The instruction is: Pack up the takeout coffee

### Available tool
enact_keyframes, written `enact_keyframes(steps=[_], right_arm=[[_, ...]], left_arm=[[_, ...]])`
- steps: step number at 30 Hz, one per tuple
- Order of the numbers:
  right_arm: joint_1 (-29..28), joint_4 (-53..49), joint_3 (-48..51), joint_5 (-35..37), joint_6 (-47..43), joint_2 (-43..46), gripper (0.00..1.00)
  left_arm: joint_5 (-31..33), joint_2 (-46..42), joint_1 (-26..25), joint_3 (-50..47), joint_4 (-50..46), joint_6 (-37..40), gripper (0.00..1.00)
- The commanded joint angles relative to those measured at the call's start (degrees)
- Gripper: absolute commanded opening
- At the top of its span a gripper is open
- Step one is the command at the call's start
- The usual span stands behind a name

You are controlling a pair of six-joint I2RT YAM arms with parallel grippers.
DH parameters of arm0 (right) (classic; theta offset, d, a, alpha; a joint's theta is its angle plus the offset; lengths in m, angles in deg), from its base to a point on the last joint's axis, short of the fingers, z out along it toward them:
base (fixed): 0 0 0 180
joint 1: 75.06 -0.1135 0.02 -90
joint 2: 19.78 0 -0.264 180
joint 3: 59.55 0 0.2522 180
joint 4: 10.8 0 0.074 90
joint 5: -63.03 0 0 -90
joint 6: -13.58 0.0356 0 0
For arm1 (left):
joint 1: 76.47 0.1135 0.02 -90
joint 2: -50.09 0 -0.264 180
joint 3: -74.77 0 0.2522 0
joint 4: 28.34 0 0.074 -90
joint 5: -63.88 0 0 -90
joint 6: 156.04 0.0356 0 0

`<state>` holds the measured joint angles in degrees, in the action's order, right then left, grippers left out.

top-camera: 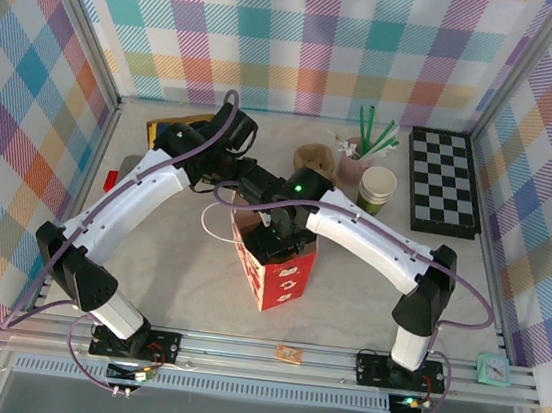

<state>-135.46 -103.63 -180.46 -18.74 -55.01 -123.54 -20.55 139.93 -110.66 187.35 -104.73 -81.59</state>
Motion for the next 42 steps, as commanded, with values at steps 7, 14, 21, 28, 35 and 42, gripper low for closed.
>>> enact_keyframes(steps=[7, 14, 21, 28, 35, 42], right_arm=[[0.5, 2.2, 3.2, -1.1, 0.5, -0.3, 0.55], [0.6, 3.7, 4.7, -1.4, 0.9, -0.3, 0.55], [0.8, 5.5, 6.7, -1.7, 1.1, -0.3, 0.55], [1.1, 6.7, 8.1, -2.5, 1.0, -0.5, 0.55], [1.2, 6.3, 7.8, -2.8, 0.9, -0.7, 0.55], [1.3, 6.8, 8.0, -2.6, 1.1, -0.9, 0.55]], left_arm=[[-2.0, -0.8, 0.5, -0.6, -0.3, -0.1, 0.02], [-2.2, -2.5, 0.5, -2.1, 0.8, -0.7, 0.0], [-2.6, -3.4, 0.5, -3.9, 2.2, -1.6, 0.0], [-2.6, -3.4, 0.6, -4.4, 2.6, -1.9, 0.0], [-2.4, -3.7, 0.5, -4.7, 2.9, -2.2, 0.0], [-1.7, -4.7, 0.5, -5.2, 3.2, -2.6, 0.0]])
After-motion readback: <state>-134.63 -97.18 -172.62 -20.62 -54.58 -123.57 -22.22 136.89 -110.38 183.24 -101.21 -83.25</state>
